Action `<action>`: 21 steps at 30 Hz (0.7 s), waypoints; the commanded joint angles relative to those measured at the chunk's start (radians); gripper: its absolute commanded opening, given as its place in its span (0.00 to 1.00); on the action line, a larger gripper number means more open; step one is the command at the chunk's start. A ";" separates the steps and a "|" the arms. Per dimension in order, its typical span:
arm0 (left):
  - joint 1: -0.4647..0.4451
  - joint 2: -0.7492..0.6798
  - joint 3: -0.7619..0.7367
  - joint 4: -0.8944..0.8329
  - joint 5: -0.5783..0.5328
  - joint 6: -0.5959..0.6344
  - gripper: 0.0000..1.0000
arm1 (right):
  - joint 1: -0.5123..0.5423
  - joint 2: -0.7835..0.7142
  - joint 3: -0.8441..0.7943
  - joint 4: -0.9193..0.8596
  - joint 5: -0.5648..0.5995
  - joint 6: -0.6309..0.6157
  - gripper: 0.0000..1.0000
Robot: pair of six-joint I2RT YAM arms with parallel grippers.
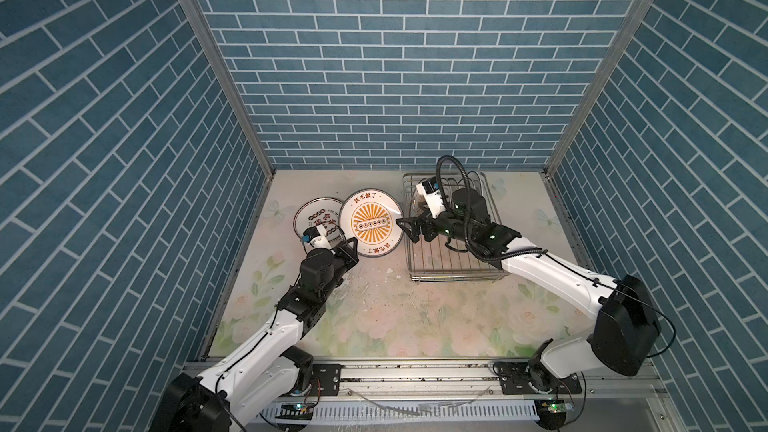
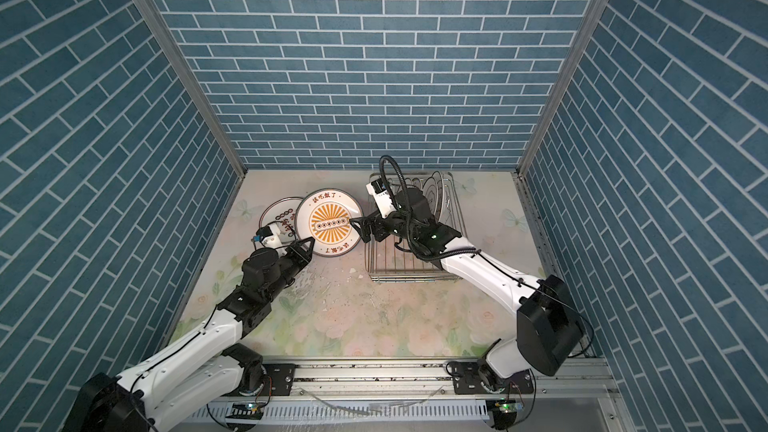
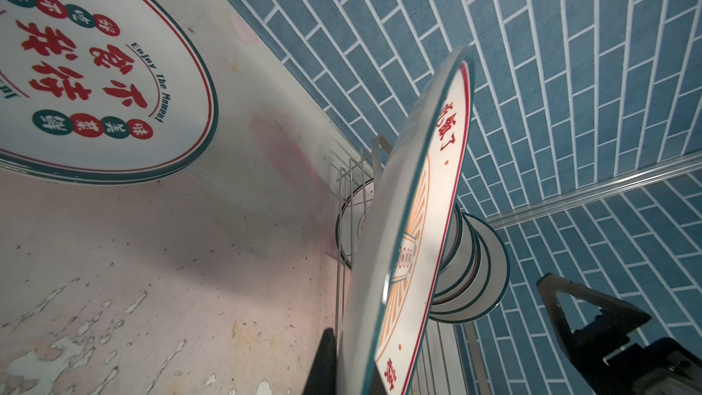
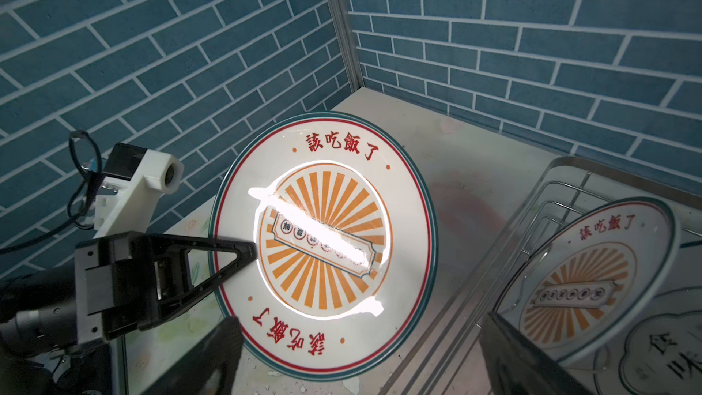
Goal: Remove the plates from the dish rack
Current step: 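Carry the plate toward the table with the left gripper while the right withdraws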
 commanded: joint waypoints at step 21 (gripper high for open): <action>0.053 0.193 0.025 -0.012 0.024 -0.208 0.00 | 0.048 0.176 0.138 -0.041 0.115 -0.039 0.98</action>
